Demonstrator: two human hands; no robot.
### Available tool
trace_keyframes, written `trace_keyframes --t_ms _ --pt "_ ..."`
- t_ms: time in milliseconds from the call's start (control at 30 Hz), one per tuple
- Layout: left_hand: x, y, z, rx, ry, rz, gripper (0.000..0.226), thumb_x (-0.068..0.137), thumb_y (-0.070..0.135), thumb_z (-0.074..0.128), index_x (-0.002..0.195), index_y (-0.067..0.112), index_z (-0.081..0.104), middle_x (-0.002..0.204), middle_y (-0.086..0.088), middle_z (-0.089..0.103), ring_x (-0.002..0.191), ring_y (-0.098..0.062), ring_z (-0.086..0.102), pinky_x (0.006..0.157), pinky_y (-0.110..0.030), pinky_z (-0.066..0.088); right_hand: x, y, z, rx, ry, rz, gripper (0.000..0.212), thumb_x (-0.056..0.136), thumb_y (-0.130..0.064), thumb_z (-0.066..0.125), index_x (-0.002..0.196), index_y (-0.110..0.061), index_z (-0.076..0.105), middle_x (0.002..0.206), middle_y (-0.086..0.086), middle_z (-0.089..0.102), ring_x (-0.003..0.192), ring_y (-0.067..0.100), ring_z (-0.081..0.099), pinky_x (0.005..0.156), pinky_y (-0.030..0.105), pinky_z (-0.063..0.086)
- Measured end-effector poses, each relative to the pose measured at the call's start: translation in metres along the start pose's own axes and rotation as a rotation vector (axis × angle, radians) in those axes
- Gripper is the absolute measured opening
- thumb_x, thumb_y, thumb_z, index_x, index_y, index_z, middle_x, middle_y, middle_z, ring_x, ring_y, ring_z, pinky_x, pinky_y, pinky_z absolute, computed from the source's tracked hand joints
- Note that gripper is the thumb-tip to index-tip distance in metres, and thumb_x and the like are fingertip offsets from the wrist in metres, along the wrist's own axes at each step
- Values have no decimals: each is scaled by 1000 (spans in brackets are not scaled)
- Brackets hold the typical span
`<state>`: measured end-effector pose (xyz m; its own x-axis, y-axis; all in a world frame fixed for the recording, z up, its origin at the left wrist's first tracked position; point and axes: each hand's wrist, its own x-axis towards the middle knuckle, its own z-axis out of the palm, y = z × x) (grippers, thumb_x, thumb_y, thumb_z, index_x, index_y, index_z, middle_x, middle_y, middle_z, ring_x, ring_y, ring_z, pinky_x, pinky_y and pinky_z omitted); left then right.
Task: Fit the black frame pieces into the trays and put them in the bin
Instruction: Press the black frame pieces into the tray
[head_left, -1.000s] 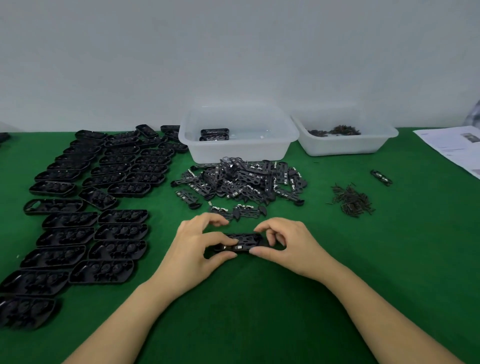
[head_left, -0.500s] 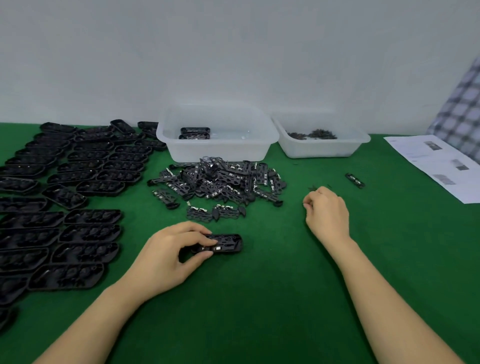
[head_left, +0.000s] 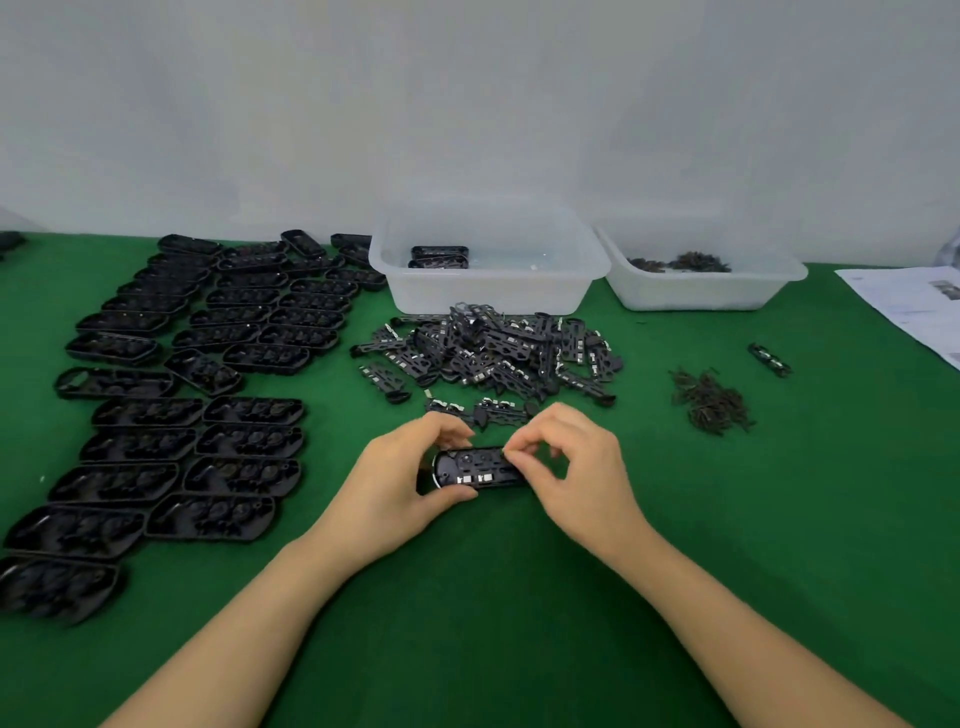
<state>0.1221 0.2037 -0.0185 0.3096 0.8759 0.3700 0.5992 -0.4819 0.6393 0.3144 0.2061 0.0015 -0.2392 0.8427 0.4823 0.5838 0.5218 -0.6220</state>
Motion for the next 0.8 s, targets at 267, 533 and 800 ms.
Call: trace_keyframes --t_ms 267,533,800 --pt "2 -2 1 -20 10 7 48 65 18 84 106 19 59 99 20 60 97 10 54 79 -1 38 -3 3 7 2 -76 25 7 73 -2 70 73 -8 68 73 0 59 68 -3 45 66 12 33" --pt "2 -2 1 -19 14 8 45 66 19 83 105 19 60 99 25 57 96 12 54 77 -2 39 -3 6 7 -117 -89 42 9 74 -6 70 73 -14 67 75 -5 56 75 10 50 69 32 41" --pt "3 -3 1 -5 16 21 40 67 15 82 100 18 59 94 25 57 88 16 51 74 -3 39 5 5 0 -1 -198 410 31 74 -27 73 90 -29 47 89 -20 46 84 5 43 93 41 38"
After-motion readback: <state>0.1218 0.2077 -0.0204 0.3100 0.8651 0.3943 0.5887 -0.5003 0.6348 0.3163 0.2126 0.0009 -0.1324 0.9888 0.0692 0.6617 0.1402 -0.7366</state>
